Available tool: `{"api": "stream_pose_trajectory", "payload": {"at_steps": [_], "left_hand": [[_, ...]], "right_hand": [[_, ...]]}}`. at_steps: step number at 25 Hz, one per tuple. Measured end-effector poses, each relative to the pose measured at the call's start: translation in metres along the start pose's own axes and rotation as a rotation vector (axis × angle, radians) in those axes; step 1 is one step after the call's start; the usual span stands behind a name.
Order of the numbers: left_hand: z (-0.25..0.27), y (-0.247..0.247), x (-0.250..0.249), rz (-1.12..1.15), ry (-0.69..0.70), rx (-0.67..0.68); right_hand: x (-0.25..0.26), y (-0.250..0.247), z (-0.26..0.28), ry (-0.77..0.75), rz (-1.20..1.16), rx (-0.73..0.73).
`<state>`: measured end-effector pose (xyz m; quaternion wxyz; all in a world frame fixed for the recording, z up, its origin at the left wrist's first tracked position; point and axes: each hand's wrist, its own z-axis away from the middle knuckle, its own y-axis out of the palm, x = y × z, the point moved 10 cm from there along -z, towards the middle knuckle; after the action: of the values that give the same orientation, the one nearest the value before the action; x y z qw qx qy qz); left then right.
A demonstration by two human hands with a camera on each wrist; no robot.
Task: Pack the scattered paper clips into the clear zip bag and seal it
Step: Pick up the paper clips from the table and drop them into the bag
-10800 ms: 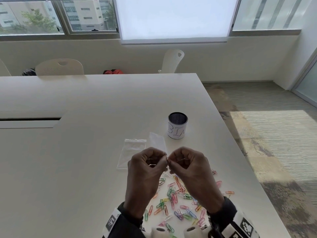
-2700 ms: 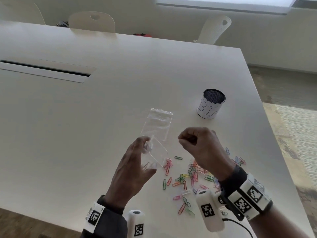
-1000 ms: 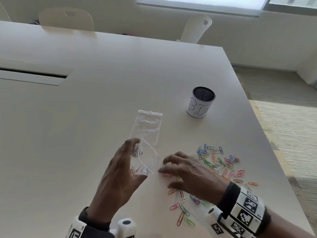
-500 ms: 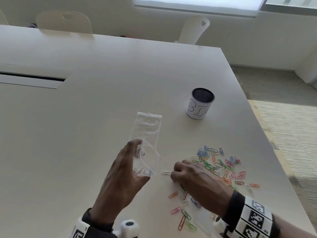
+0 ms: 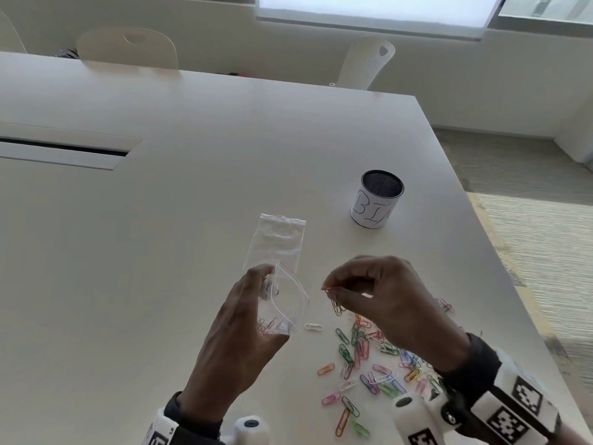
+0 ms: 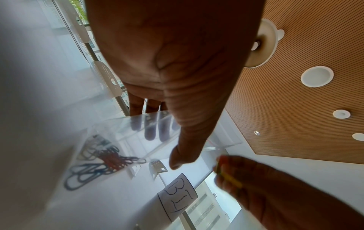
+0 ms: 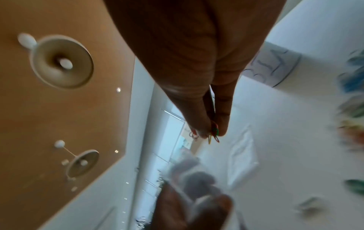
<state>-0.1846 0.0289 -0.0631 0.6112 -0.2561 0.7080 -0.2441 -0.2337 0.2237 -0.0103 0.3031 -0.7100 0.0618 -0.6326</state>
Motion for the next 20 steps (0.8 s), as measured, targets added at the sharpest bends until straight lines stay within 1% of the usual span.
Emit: {"api": "stream_pose_trajectory", "payload": {"at_steps": [2, 5, 9, 14, 18, 20], "left_hand": [[0.0, 0.001, -0.002, -0.005, 0.005, -0.001], [-0.001, 0.004, -0.005, 0.0, 0.008, -0.005], [0.0, 0.004, -0.01, 0.009, 0.017, -0.014], [0.001, 0.004, -0.01, 0.009, 0.022, -0.022], [0.0, 0.006, -0.013, 0.022, 0.033, -0.015], [-0.001, 0.007, -0.014, 0.019, 0.04, -0.015]], "right_hand": [[0.031, -0.004, 0.002, -0.052, -0.094, -0.052], [0.054, 0.007, -0.001, -0.108, -0.032, -0.092], [0.058, 0.026, -0.008, -0.181, 0.176, -0.105], [0.059, 0.029, -0.005, -0.154, 0.189, -0.071], [0.062, 0.014, -0.002, -0.164, 0.178, -0.108], [0.057, 0.003, -0.002, -0.14, 0.17, -0.123]]}}
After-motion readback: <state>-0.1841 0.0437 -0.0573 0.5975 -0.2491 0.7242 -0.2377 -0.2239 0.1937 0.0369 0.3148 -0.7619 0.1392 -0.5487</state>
